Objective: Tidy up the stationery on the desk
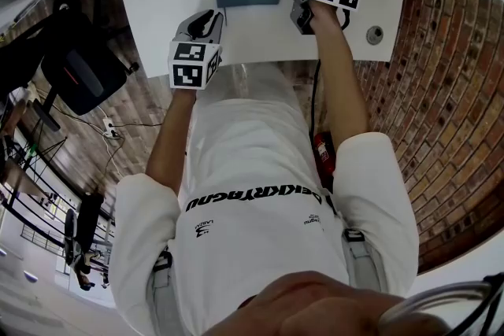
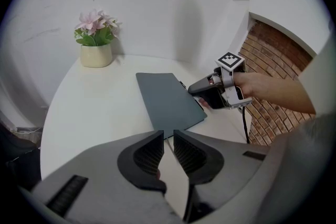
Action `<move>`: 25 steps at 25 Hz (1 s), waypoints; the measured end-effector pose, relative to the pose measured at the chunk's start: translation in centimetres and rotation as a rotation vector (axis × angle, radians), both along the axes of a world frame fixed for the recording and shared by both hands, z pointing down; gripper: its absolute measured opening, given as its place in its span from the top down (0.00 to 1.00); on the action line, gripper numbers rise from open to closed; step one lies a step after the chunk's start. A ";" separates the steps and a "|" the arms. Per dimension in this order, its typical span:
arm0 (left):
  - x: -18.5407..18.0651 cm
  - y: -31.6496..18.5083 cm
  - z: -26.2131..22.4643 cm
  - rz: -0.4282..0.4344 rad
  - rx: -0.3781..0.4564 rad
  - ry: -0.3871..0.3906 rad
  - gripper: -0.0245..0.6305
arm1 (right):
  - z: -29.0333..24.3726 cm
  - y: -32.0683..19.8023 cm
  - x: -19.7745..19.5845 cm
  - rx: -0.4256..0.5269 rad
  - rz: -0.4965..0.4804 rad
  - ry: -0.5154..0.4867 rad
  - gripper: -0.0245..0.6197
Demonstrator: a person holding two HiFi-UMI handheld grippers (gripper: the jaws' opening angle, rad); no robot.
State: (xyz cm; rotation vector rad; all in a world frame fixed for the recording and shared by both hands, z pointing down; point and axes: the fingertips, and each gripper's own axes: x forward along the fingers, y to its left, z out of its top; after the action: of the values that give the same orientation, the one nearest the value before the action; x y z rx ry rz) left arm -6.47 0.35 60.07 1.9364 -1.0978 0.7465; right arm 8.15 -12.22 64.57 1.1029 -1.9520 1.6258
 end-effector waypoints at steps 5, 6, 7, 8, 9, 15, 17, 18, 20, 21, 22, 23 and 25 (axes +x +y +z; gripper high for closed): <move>-0.2 -0.2 -0.3 -0.007 0.011 -0.002 0.88 | -0.5 -0.2 -0.1 0.016 -0.006 0.002 0.84; -0.2 -0.3 -0.5 -0.009 0.017 -0.002 0.88 | -0.7 -0.2 -0.2 0.022 -0.008 0.007 0.84; -0.3 -0.4 -0.7 -0.012 0.024 -0.001 0.88 | -1.0 -0.2 -0.2 0.029 -0.011 0.010 0.84; -0.3 -0.5 -1.0 -0.016 0.031 0.001 0.88 | -1.3 -0.2 -0.2 0.034 -0.013 0.011 0.84; -0.4 -0.7 -1.4 -0.021 0.039 0.006 0.88 | -1.6 -0.1 -0.3 0.039 -0.014 0.011 0.84; -0.5 -1.6 -4.1 -0.052 0.084 0.039 0.88 | -4.4 0.1 -0.3 0.084 -0.008 0.012 0.84; -0.3 -1.6 -5.1 -0.055 0.097 0.043 0.88 | -5.4 0.6 -0.3 0.099 -0.013 0.014 0.84; -0.1 -1.5 -5.5 -0.054 0.101 0.046 0.88 | -5.9 1.0 -0.2 0.106 -0.017 0.016 0.84; 0.2 -1.5 -6.5 -0.051 0.113 0.053 0.88 | -6.9 1.6 -0.2 0.123 -0.021 0.022 0.85; 0.3 -1.5 -7.0 -0.051 0.120 0.055 0.88 | -7.4 1.8 -0.3 0.137 -0.024 0.027 0.86; 0.4 -1.6 -7.5 -0.052 0.128 0.057 0.88 | -8.0 2.1 -0.4 0.152 -0.027 0.035 0.87; 0.4 -1.6 -8.0 -0.053 0.137 0.059 0.88 | -8.7 2.2 -0.5 0.170 -0.030 0.043 0.90; 0.6 -1.8 -9.3 -0.058 0.159 0.063 0.89 | -10.5 2.6 -0.8 0.208 -0.033 0.048 0.95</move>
State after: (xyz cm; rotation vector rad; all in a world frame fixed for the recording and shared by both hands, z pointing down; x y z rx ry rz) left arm -5.91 -1.43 50.80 2.0360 -1.2004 0.5777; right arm 7.35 -9.63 54.09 1.1677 -2.1333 1.3911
